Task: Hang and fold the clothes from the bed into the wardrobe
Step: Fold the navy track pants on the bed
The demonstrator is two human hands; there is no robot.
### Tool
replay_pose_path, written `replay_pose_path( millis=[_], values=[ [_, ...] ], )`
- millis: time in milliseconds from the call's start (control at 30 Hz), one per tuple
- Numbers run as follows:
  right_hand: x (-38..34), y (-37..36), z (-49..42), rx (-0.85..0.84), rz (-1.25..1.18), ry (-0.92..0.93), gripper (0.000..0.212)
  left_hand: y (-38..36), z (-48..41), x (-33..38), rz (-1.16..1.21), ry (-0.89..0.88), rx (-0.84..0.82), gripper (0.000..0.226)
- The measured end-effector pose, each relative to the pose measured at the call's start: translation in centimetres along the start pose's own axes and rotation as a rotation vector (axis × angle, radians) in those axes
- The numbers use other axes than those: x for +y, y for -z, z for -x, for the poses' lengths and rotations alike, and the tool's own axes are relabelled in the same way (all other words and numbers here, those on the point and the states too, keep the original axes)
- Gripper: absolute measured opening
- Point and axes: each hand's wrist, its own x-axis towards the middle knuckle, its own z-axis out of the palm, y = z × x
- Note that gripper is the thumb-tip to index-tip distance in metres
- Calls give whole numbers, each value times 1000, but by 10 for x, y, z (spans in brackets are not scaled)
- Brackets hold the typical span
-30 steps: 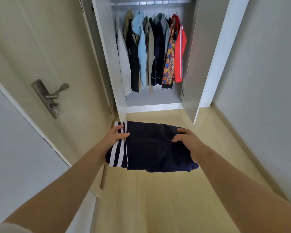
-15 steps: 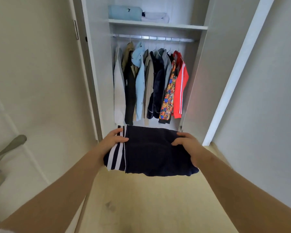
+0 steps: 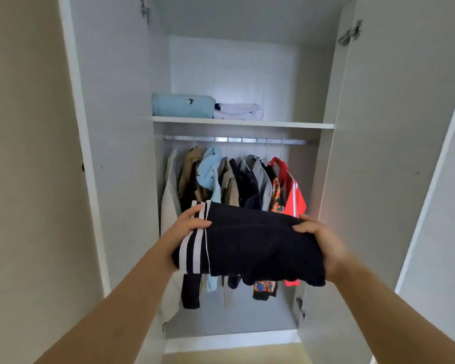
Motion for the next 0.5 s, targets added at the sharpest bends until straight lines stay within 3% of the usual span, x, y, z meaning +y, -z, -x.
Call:
replay_pose_path(
  millis=[100, 300, 500],
  values=[
    [-35, -1, -57, -97, -124, 65, 55, -15, -66, 32, -28, -76, -14, 53],
    [-102, 6, -166, -243, -298, 177, 37, -47, -182, 95, -176, -283, 45, 57],
    [-177, 16, -259, -366, -272, 261, 34, -77, -283, 155, -350, -359, 69, 81]
  ],
)
